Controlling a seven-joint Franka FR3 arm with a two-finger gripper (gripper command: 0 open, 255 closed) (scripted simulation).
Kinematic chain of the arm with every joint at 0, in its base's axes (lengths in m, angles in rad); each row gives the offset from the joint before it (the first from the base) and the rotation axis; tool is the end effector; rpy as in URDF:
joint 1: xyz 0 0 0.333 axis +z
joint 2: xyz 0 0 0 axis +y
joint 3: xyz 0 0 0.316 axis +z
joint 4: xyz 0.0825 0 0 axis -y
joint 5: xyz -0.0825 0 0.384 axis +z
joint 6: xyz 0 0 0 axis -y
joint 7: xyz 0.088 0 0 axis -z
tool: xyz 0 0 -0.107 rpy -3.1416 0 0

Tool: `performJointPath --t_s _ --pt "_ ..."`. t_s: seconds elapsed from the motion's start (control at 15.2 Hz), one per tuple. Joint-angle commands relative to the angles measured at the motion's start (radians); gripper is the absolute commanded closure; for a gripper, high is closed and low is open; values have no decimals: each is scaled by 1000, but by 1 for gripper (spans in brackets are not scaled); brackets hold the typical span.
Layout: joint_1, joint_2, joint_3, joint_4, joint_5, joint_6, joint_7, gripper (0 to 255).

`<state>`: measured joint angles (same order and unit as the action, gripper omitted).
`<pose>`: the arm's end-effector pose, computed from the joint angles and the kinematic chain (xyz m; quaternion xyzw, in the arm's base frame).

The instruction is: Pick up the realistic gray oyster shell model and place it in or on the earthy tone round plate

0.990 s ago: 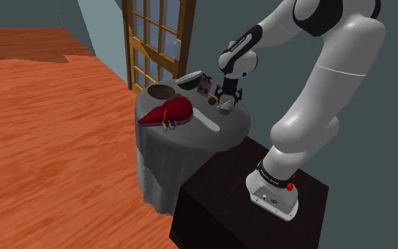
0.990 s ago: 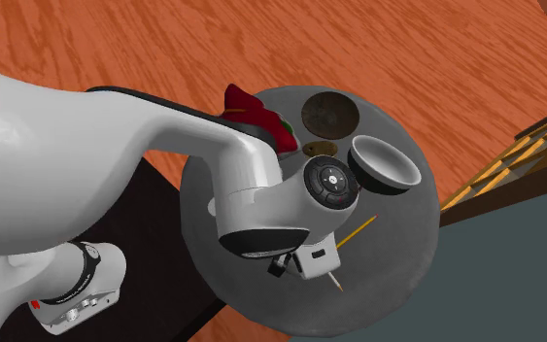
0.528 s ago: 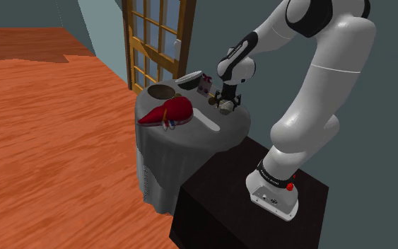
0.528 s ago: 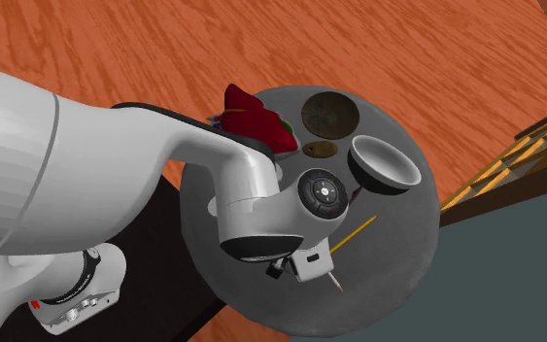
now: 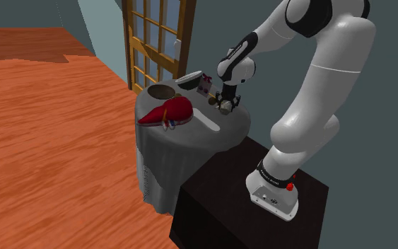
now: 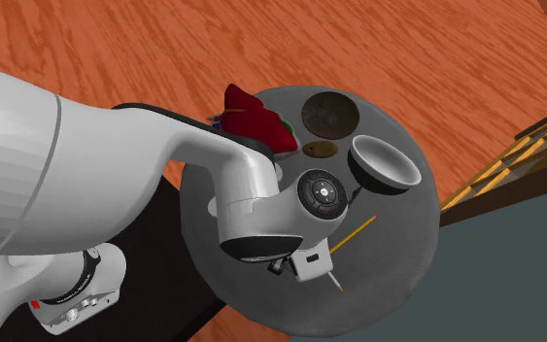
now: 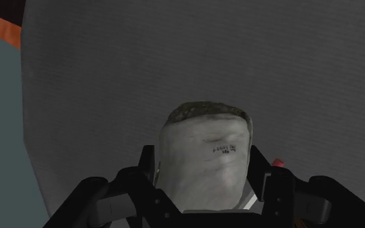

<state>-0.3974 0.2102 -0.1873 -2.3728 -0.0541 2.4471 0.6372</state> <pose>0.4100 -0.2740 0.2268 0.8295 -0.5534 -0.0655 0.0371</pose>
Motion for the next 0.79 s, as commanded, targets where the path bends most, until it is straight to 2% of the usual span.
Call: performJointPath --t_s 0.0,0.46,0.73 --pt "0 0 0 0 0 1 0 255" --pt "0 0 0 0 0 1 0 255" --pt "3 -48 -3 4 -9 -51 4 255"
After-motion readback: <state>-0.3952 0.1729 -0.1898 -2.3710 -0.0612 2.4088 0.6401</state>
